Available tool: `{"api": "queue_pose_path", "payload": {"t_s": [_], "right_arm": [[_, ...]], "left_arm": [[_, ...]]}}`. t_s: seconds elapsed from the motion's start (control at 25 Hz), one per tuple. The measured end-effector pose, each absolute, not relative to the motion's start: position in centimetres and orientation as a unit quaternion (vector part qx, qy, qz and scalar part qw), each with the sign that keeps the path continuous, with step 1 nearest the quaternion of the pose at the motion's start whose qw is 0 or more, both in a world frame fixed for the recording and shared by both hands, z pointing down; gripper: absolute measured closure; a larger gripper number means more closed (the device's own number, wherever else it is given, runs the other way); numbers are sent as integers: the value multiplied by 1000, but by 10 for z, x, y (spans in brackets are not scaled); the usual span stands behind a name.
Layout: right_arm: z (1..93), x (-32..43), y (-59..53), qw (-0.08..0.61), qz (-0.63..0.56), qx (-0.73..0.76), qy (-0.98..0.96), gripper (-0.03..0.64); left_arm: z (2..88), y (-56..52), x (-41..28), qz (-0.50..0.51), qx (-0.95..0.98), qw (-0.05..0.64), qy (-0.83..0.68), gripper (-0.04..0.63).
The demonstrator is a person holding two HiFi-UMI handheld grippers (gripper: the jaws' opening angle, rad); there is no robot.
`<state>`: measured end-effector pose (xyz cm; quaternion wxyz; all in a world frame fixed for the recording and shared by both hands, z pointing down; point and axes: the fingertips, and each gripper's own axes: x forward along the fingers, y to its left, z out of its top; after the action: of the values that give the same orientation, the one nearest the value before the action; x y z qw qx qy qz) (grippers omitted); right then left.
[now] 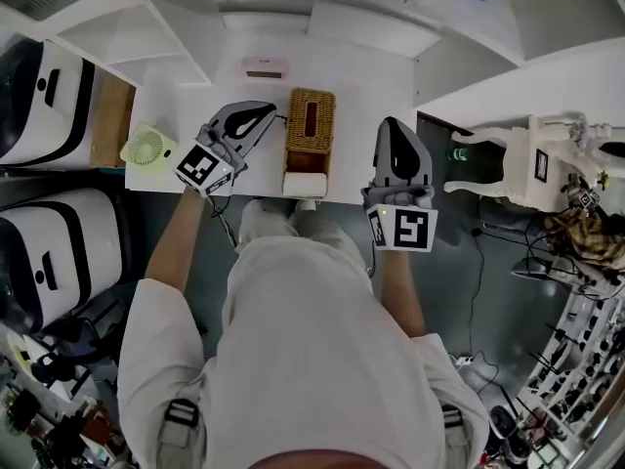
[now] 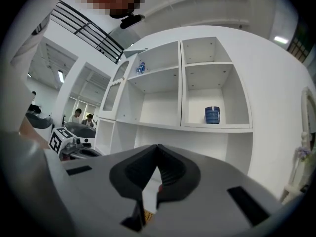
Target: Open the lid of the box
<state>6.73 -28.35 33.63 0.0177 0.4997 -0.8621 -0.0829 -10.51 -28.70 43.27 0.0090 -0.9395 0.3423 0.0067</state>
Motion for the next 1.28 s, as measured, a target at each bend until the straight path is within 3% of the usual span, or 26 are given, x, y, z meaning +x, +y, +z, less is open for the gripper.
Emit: {"api": "queue_pose_path", "payload": {"t_s": [0.08,0.24,0.56,0.84,1.0,1.28], "right_arm": [[343,65,-283,22,-83,510,-856,621],[364,61,-281,19,-81,533,-842,621],[441,65,-271,22,-96,566,-819,621],[494,75,-266,32,-95,582,-807,621],[494,81,-265,27,-94,586,-804,621],[478,86,-269,24,-91,592,-800,621]], "left_arm": [[447,-293,-110,14,-954,-13,299,590],[495,-308,-117,7,-973,-40,229,451],[631,-327,-109,-7,-987,-46,156,385],[707,-334,-99,-19,-989,-60,132,418],[715,-335,-89,-40,-990,-51,123,565],[697,-339,-92,-21,-989,-53,136,592]]}}
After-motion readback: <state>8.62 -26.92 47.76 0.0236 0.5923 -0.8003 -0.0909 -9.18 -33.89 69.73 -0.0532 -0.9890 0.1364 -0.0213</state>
